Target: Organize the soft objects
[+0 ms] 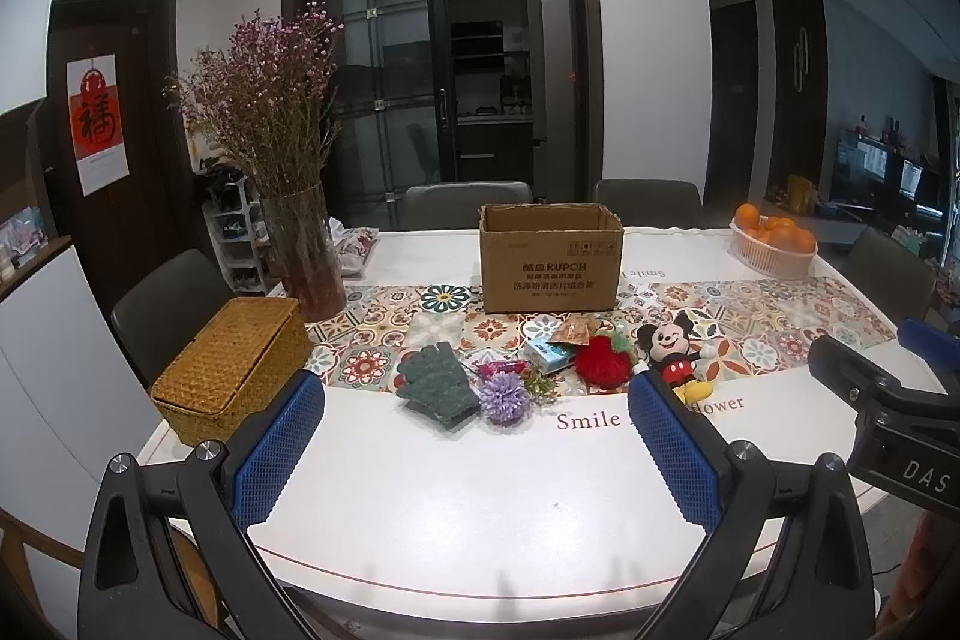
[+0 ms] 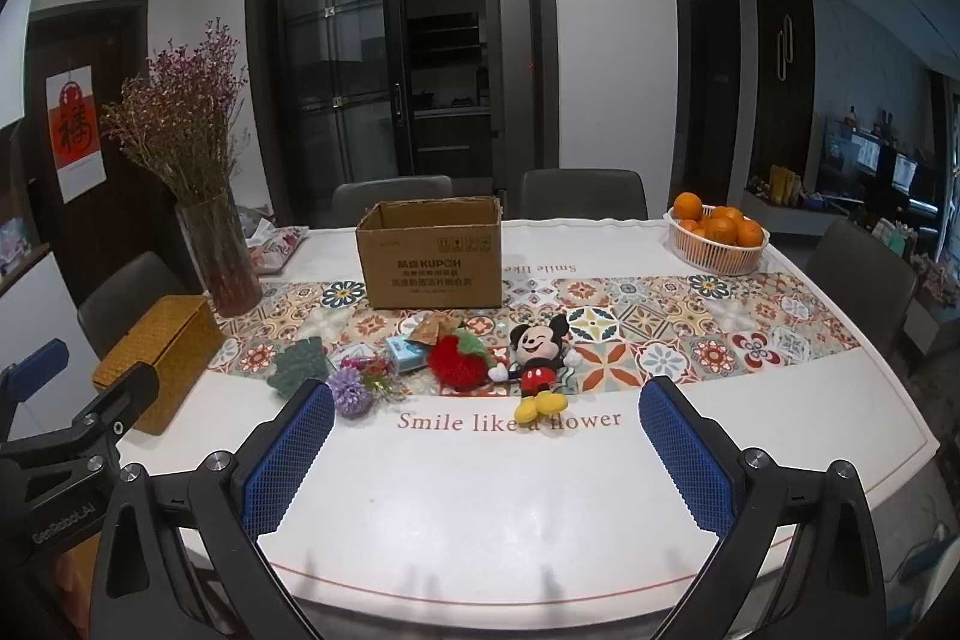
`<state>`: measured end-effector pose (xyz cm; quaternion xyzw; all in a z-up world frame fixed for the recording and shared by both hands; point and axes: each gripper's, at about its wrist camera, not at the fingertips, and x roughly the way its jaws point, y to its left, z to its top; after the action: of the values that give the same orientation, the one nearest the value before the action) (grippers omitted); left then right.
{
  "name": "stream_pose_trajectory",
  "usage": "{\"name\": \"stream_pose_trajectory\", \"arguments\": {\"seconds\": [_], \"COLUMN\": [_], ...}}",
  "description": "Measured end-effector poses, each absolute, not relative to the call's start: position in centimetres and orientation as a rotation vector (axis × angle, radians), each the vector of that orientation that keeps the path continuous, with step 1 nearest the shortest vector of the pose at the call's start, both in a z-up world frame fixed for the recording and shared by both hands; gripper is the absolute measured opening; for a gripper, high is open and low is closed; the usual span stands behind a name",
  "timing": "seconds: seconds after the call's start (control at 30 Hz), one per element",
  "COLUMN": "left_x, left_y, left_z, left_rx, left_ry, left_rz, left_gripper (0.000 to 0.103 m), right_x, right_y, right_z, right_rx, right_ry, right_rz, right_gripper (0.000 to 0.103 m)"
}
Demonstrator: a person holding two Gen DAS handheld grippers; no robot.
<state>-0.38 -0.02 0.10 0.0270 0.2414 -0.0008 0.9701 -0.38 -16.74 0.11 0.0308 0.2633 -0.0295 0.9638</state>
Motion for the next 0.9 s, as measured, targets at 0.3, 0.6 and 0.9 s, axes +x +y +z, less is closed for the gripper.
{"name": "stream_pose_trajectory", "arguments": {"seconds": [0.3,0.6,0.9], "left_x": [-0.29,-0.32,-0.12], "left_y": [0.02,0.19,0.14], "left_z": [0.07,0.05,0.08], "left_rx": [0.052,0.051,0.053], "left_ry": [0.494,0.496,0.497], "left_rz": [-0.011,-0.016,-0.019], "left_gripper": [0.103,0.103,0.103], "right_x": [-0.25,-0.23,-0.03], "right_y": [-16.99,-16.97,-16.94], "right_z": [0.13,0.09,0.15], "right_rx": [0.065,0.066,0.069], "right_ry": [0.535,0.535,0.533], "right_rz": [-0.060,-0.062,-0.064], "right_gripper": [0.103,0.103,0.103]}}
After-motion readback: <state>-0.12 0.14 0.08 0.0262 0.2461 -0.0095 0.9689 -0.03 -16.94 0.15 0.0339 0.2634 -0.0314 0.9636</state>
